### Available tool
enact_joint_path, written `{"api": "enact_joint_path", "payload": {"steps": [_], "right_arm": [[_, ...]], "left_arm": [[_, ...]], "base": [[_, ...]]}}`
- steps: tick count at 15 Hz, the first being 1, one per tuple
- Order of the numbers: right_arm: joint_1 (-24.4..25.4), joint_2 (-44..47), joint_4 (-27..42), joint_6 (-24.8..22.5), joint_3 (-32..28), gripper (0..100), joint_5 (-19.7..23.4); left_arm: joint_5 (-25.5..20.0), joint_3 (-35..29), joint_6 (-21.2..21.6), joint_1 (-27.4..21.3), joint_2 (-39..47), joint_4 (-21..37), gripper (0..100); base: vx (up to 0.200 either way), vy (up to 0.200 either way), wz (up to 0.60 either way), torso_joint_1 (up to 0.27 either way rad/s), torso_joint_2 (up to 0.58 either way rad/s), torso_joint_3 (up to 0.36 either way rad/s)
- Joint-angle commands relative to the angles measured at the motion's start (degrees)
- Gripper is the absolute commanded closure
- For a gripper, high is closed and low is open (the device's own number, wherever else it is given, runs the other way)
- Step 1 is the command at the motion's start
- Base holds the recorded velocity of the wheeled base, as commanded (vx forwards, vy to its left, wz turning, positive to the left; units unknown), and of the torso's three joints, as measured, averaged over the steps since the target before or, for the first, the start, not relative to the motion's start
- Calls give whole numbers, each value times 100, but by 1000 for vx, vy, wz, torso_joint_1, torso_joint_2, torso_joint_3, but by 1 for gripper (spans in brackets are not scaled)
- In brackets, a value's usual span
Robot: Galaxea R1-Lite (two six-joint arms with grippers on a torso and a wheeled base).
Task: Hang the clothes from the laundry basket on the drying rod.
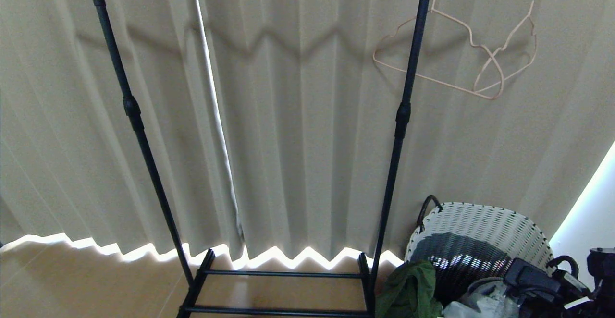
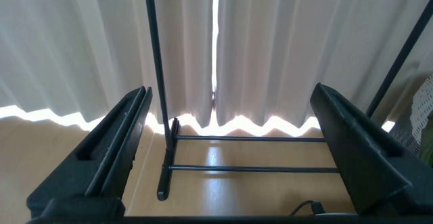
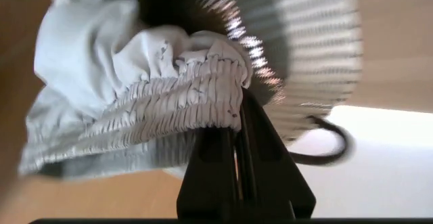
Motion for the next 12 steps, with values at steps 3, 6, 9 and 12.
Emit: {"api": "enact_joint_path", "payload": {"steps": [3,6,9,12], "right_arm": [[-5,-2904,870,1136,-77,100,104],[-5,-3616,1697,2190,-683,100,104],[-5,-4021,2523,3245,-1325,100,104],[-5,-4152,2549,3377,-1307,100,113]], "left_arm": [[-19,-3,10,2,8,-1,0],[-28,-3,10,2,8,-1,0],[-28,6,19,2,8,-1,0],[-19,-3,19,2,8,-1,0]], "base": [[0,0,0,0,0,0],[0,0,0,0,0,0],[0,0,0,0,0,0],[0,0,0,0,0,0]]}}
